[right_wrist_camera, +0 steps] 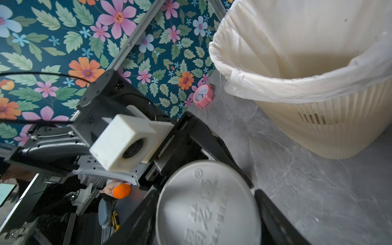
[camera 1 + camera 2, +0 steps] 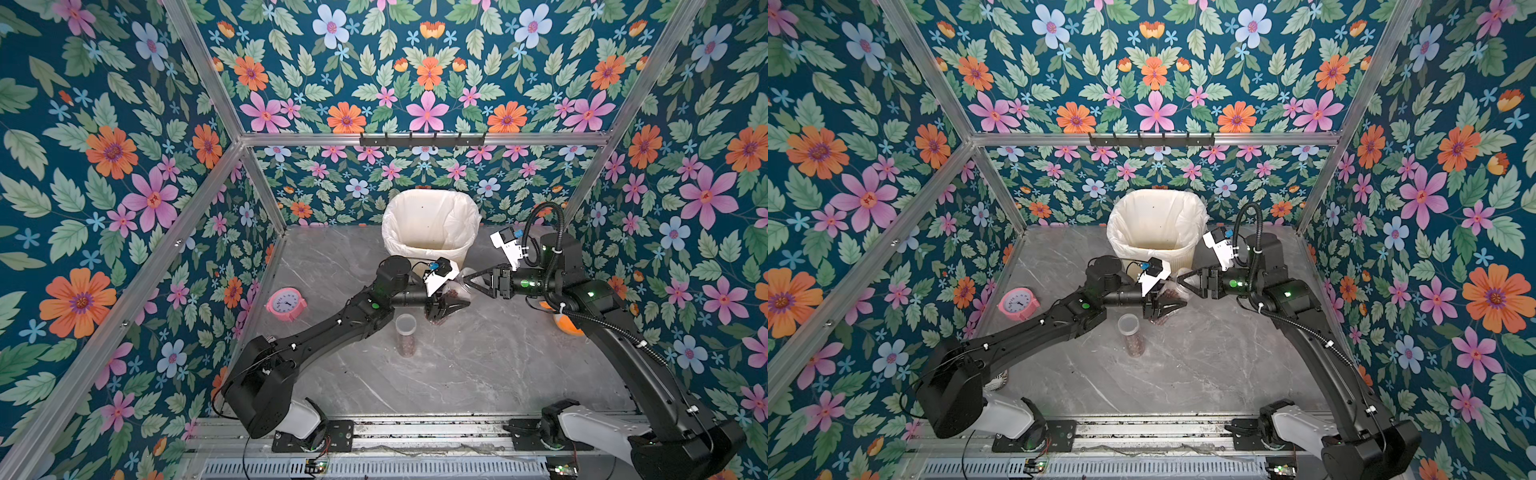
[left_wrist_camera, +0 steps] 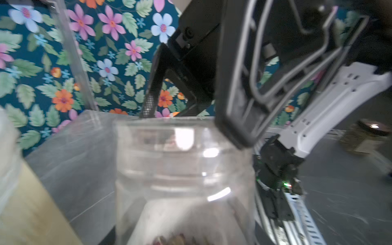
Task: Empty the moldy dried flower tea in the jars
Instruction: Unscrew the lid from the jar.
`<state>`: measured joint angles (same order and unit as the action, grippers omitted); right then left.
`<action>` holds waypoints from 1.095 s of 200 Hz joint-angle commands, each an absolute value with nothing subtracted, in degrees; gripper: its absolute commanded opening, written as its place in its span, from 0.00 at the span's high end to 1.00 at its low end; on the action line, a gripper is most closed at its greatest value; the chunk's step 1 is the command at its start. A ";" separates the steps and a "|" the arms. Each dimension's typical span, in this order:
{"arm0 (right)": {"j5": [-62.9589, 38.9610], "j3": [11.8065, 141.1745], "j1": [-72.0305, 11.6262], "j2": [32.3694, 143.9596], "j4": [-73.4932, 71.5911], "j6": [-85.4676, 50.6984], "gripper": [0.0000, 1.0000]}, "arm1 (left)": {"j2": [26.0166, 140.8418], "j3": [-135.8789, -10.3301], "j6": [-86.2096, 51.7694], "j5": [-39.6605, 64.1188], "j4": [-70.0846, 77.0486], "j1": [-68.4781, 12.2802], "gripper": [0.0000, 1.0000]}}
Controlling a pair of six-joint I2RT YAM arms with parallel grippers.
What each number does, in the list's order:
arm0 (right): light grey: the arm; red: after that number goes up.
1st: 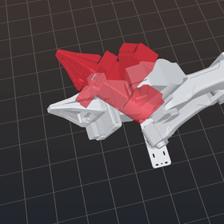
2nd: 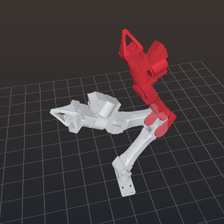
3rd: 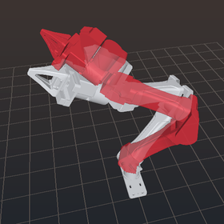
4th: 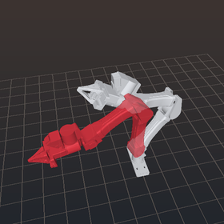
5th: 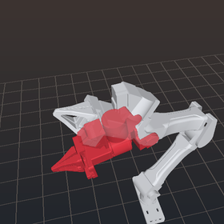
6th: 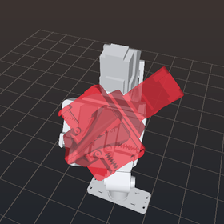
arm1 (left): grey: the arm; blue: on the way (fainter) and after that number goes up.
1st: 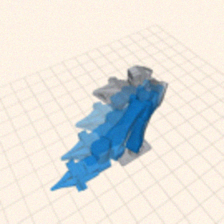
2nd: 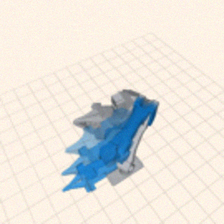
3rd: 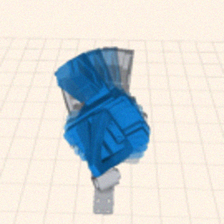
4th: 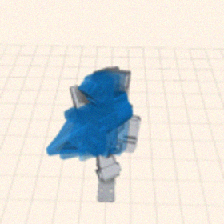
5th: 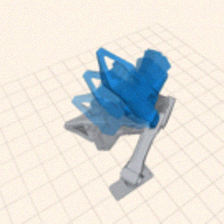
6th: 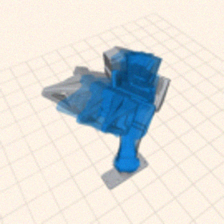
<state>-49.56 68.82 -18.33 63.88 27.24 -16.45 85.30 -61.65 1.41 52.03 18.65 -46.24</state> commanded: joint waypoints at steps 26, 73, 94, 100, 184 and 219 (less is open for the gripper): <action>-67.74 66.84 -18.94 61.18 21.73 -10.75 0.39 | 85.48 -64.62 0.36 70.19 18.93 -46.85 0.44; -50.70 71.75 -18.95 63.27 29.55 -13.93 0.10 | 83.61 -61.09 2.08 53.34 23.47 -46.85 0.45; -42.14 69.90 -18.96 62.71 26.82 -17.57 0.10 | 83.18 -58.19 -1.15 44.23 30.95 -46.99 0.45; -40.40 68.33 -18.95 62.06 24.08 -19.26 0.10 | 83.19 -57.57 -2.14 42.27 32.83 -46.94 0.45; -28.83 64.84 -19.91 64.67 11.45 -30.67 0.21 | 84.55 -58.77 -2.52 20.01 29.57 -49.34 0.45; -25.07 65.64 -22.31 66.45 10.64 -30.77 0.24 | 85.77 -59.74 -2.03 16.81 27.91 -49.82 0.45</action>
